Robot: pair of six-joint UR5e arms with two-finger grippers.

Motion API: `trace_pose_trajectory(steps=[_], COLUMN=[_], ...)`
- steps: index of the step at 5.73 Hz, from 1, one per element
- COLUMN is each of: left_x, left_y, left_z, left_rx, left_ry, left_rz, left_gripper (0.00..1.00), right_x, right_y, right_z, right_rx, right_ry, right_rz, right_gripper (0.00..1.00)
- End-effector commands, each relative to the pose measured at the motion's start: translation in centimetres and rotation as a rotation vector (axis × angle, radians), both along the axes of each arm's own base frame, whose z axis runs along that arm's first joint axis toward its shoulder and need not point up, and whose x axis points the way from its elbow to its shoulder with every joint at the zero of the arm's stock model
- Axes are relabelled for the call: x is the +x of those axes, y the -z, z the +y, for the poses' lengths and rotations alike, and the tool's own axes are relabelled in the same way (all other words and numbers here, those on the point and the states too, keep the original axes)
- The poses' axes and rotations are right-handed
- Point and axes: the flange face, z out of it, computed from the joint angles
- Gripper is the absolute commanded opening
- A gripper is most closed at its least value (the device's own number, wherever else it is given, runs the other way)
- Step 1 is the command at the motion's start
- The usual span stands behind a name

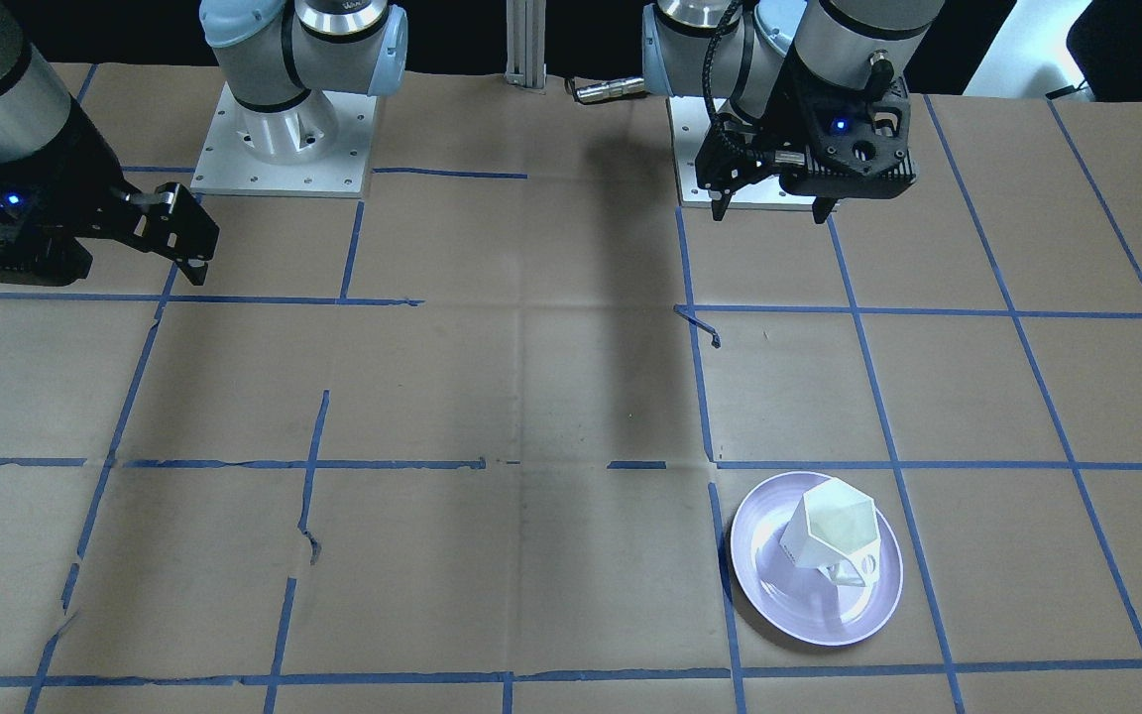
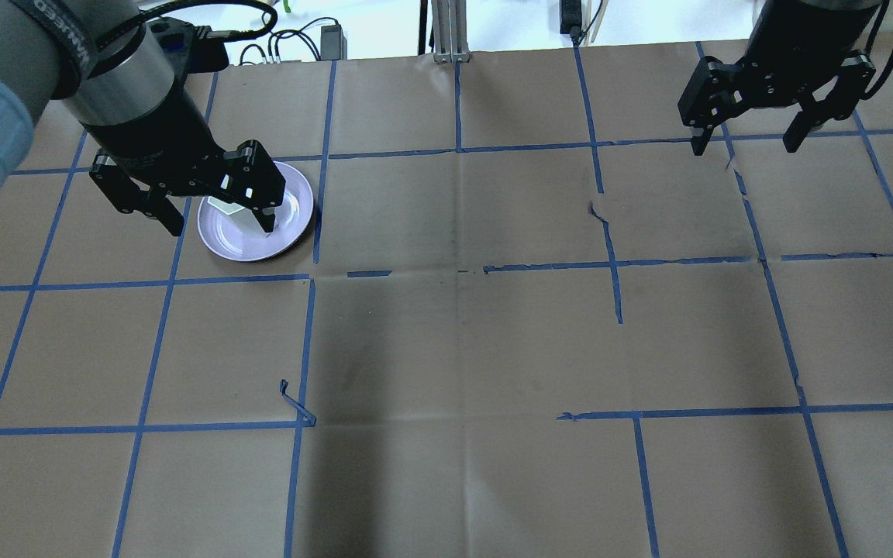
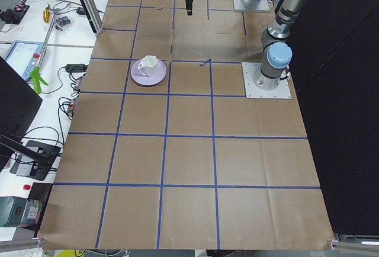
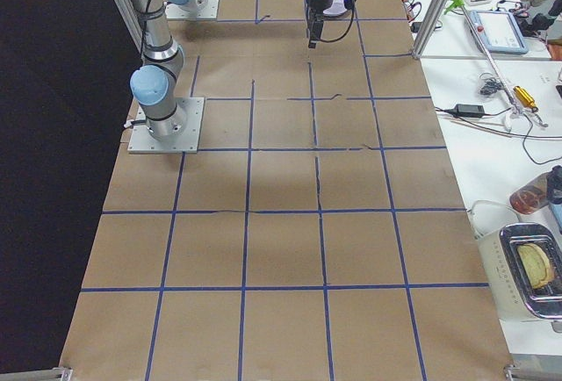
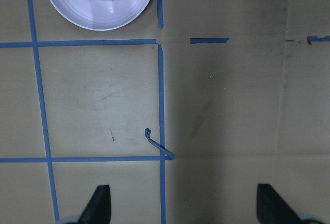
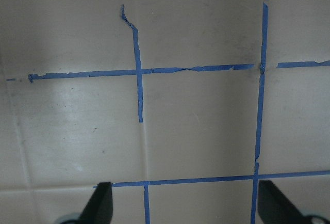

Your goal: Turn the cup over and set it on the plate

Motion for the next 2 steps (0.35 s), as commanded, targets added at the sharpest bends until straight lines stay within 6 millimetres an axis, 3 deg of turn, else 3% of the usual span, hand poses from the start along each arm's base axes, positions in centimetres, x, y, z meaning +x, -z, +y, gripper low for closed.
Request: trace_pose_trajectory(steps=[1, 2], left_x=[0.08, -0.02], left_y=[0.0, -0.08], left_z=[-0.07, 0.0], left_rx=[-0.001, -0.003], left_ry=[-0.002, -0.001], left_rz=[0.002, 0.005], left_gripper=[0.99, 0.99], right_x=[0.03, -0.05], right_y=[0.0, 0.0], right_z=[0.0, -0.01], right_rx=[0.0, 0.0], right_ry=[-0.001, 0.001], right_rz=[0.0, 0.0], right_gripper=[1.0, 1.0])
